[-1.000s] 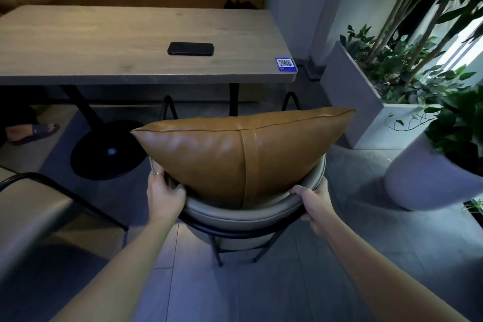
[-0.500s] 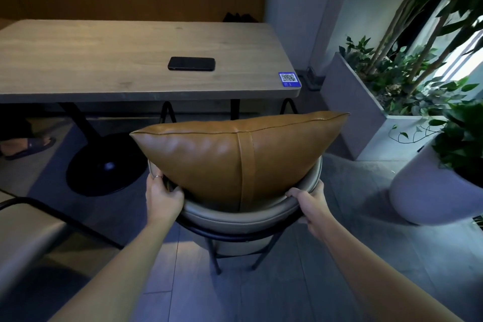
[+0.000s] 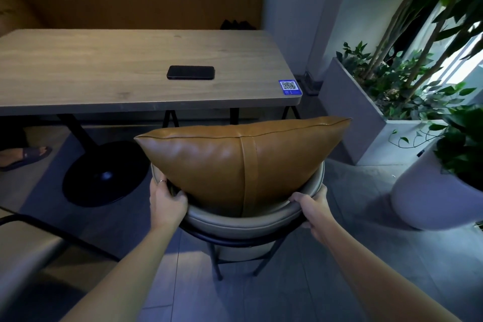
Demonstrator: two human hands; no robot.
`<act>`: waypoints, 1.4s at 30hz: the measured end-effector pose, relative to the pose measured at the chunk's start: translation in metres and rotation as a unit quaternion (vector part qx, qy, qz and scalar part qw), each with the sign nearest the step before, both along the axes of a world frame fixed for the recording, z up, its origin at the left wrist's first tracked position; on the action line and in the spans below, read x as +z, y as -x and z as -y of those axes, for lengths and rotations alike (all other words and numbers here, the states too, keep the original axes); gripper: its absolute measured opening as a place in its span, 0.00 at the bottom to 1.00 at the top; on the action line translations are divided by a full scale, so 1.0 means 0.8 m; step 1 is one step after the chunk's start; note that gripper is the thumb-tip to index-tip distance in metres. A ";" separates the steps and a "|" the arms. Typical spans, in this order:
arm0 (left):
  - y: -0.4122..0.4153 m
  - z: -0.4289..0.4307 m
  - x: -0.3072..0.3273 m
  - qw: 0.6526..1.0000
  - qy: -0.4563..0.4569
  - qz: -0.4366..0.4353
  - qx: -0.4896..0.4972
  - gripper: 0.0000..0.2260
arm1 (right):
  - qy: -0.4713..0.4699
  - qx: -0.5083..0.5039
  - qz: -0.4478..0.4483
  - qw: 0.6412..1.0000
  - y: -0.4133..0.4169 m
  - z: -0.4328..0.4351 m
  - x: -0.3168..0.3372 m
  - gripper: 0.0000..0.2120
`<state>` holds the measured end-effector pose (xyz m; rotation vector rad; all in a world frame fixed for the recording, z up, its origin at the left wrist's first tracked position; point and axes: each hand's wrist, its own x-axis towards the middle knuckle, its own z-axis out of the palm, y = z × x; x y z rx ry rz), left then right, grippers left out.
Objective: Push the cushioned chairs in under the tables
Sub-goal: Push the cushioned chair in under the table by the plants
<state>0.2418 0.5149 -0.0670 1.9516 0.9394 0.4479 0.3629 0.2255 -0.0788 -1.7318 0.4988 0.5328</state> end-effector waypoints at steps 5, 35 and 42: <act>0.002 0.001 0.002 1.000 0.007 -0.007 -0.020 0.27 | -0.001 -0.003 0.001 1.000 -0.002 0.000 0.002 0.38; 0.000 0.173 0.055 0.974 -0.092 -0.202 0.043 0.36 | 0.124 0.172 0.004 0.977 -0.022 0.033 0.060 0.51; 0.002 0.174 0.030 0.924 -0.174 -0.325 -0.105 0.42 | 0.083 0.176 -0.012 0.981 -0.003 0.027 0.047 0.61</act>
